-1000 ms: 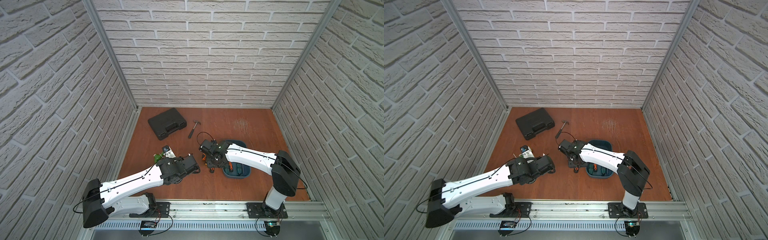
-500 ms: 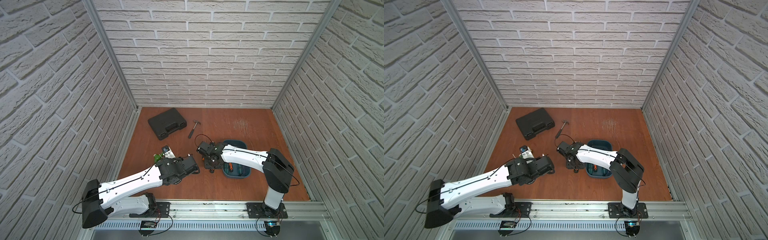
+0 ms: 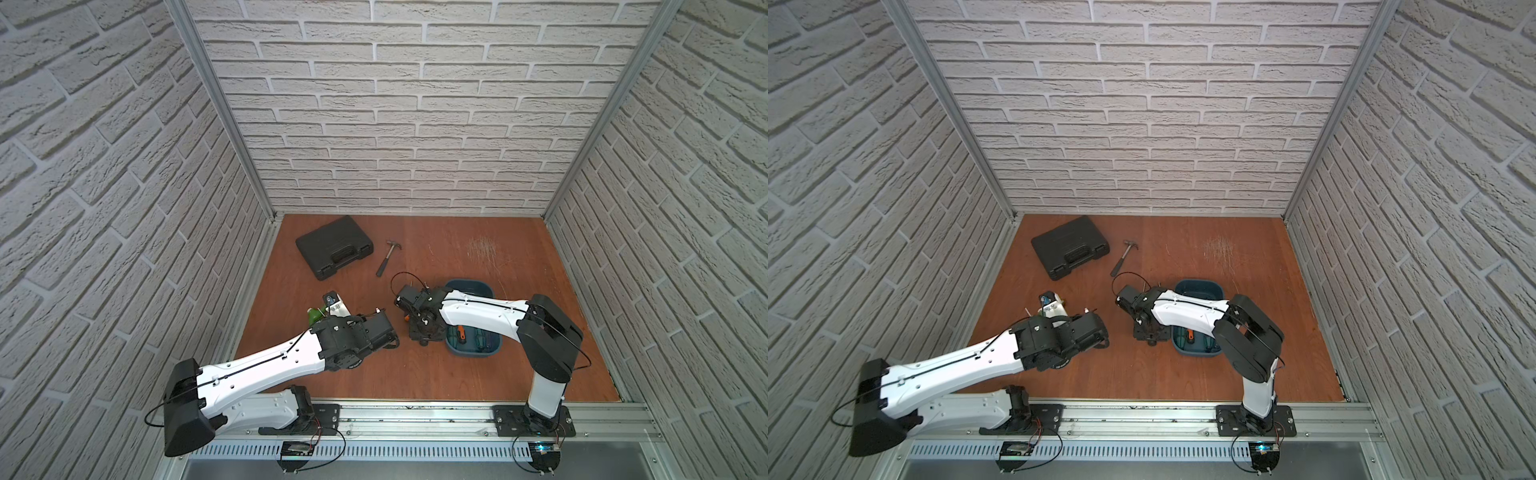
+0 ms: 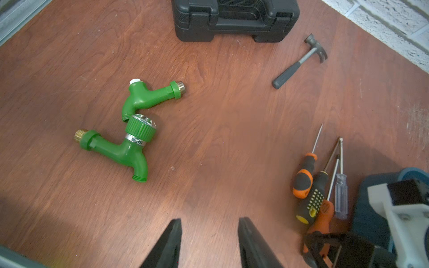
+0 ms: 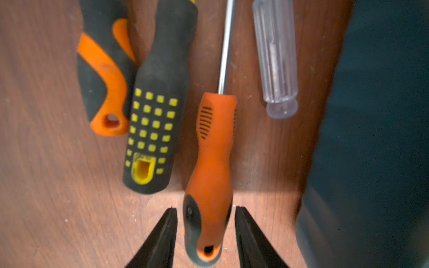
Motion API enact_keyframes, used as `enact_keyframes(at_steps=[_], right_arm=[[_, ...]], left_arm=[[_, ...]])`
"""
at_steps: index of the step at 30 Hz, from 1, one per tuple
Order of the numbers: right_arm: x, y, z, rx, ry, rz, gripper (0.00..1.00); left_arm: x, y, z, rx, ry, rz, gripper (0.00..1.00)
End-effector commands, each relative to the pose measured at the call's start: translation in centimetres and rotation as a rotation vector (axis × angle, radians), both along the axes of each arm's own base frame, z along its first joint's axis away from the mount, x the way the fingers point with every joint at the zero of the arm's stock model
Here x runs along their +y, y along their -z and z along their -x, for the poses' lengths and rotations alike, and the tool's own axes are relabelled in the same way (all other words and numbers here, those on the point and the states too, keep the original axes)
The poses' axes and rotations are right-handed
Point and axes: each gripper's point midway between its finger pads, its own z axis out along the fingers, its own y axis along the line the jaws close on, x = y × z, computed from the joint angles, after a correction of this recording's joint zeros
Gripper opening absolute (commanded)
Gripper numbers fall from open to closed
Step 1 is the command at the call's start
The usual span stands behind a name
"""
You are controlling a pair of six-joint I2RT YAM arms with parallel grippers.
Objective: Put the screwdriver on the desktop into the storage box
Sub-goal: Pick up the screwdriver from the center of the board.
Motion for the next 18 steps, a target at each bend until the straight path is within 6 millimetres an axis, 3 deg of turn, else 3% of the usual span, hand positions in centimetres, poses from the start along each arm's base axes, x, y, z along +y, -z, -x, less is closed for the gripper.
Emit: enact_keyframes(at_steps=[1, 13, 18], right_arm=[[-0.2, 0.8, -0.3, 0.004, 0.012, 0.007, 0.46], [-0.5, 1.6, -0.9, 0.002, 0.007, 0.036, 0.41], [-0.6, 0.3, -0.7, -0.019, 0.001, 0.028, 0.32]], left_arm=[[0.1, -0.6, 0.0, -0.015, 0.005, -0.003, 0.46], [-0.5, -0.6, -0.2, 0.005, 0.03, -0.03, 0.46], [-0.7, -0.7, -0.3, 0.003, 0.034, -0.03, 0.46]])
